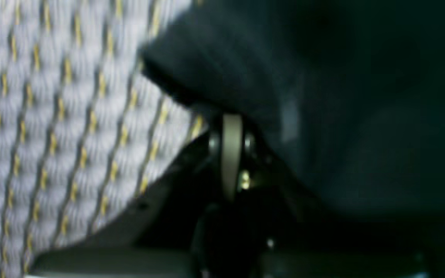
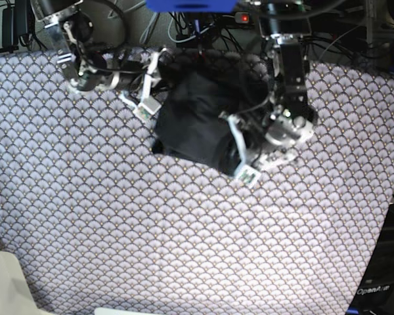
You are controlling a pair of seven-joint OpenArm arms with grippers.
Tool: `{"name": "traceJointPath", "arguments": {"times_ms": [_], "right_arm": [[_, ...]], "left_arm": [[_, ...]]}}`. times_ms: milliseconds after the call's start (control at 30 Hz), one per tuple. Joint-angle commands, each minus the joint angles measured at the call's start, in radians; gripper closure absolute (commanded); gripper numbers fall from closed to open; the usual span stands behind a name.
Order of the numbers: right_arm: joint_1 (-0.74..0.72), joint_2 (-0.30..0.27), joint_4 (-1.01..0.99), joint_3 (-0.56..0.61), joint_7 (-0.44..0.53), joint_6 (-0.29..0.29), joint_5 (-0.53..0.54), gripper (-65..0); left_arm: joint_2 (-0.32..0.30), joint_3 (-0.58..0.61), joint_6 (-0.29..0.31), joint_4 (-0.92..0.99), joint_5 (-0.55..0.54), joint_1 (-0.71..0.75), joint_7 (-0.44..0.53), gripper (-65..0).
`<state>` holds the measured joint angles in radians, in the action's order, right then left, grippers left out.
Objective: Fold the T-shirt properly
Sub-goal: 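Push the bundled shirt into a square with both grippers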
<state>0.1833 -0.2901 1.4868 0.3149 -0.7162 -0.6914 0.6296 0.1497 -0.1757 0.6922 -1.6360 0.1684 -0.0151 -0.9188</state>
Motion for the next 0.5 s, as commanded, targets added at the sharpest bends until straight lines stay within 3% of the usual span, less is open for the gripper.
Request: {"name": "traceJointPath", "arguments": {"times_ms": [0, 200, 333, 467], "right_arm": [[0.025, -0.005, 0.004, 0.005, -0.056, -0.007, -0.034, -3.7], [0.092, -0.004, 0.084, 0.023, -0.056, -0.007, -0.034, -3.7], [0.126, -0.048, 0.134, 0.020, -0.053, -0.007, -0.034, -3.7], [0.126, -0.091, 0.142, 0.013, -0.023, -0.007, -0.034, -3.7]], "left_arm": [[0.007, 0.028, 0.006, 0.023, -0.048, -0.038, 0.017, 0.0], [0.007, 0.078, -0.104, 0.176, -0.166, -0.190, 0.048, 0.0], [0.007, 0.075, -0.110, 0.113, -0.165, -0.233, -0.009, 0.0], [-0.066, 0.035, -0.110, 0.010, -0.162, -0.214, -0.116, 0.0]]}}
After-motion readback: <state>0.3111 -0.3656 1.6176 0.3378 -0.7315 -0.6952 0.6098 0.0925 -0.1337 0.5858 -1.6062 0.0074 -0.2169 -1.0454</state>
